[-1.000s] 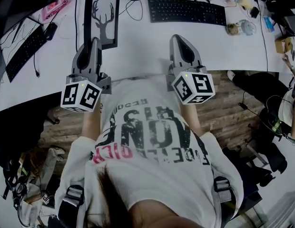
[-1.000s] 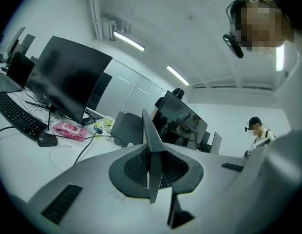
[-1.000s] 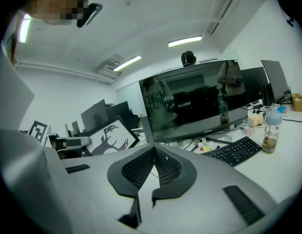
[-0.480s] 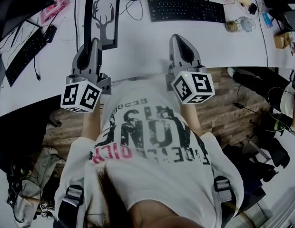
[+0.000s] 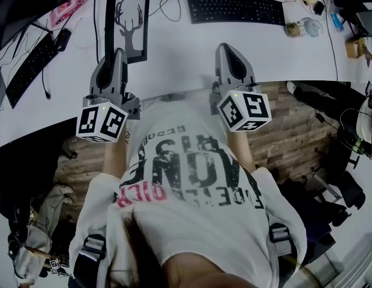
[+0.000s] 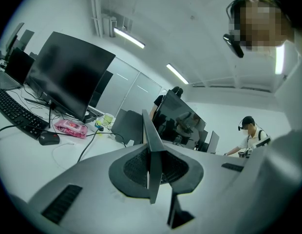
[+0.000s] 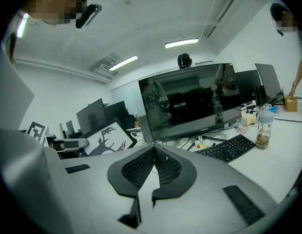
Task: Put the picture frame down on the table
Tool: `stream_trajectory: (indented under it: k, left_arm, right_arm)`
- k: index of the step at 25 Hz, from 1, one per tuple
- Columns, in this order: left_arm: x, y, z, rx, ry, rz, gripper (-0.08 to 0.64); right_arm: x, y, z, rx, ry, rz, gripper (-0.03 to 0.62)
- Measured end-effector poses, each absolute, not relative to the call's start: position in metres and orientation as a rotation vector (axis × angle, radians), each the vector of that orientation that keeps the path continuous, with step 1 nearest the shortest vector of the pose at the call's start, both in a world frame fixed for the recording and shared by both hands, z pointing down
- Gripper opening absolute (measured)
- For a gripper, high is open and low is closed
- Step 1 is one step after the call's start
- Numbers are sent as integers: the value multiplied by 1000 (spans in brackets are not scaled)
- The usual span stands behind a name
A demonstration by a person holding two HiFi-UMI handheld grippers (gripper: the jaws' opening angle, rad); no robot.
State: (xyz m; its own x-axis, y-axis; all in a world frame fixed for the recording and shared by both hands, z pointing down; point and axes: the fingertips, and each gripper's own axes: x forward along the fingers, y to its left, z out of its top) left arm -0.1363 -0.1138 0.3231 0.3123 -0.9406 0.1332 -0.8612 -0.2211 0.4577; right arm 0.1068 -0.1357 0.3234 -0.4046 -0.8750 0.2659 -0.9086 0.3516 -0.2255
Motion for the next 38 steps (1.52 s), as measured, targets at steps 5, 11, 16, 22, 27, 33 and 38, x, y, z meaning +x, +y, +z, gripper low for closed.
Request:
stream_trajectory:
  k: [5, 11, 16, 22, 27, 33, 38]
  left_arm:
    - [-136, -105, 333, 2115, -1586, -230, 38]
    - [-127, -96, 364, 2039, -1559, -195, 38]
    - [-119, -94, 385, 2000, -1539, -168, 38]
    - [-108, -91, 406, 1970, -1505, -129, 38]
    - [-99, -89, 419, 1958, -1469, -113, 38]
    - [-89, -89, 432, 1940, -1442, -103, 38]
    - [-84, -90, 441, 1929, -1435, -88, 38]
  right_arm:
    - [105, -129, 329, 1653, -2484, 527, 0]
    - [102, -122, 339, 1621, -2459, 551, 0]
    - [97, -116, 346, 1600, -2448, 571, 0]
    - [103, -109, 355, 1607, -2411, 602, 0]
    - [104, -104, 361, 1615, -2390, 622, 0]
    - [103, -99, 366, 1609, -2377, 642, 0]
    - [105, -98, 368, 1614, -2369, 647, 0]
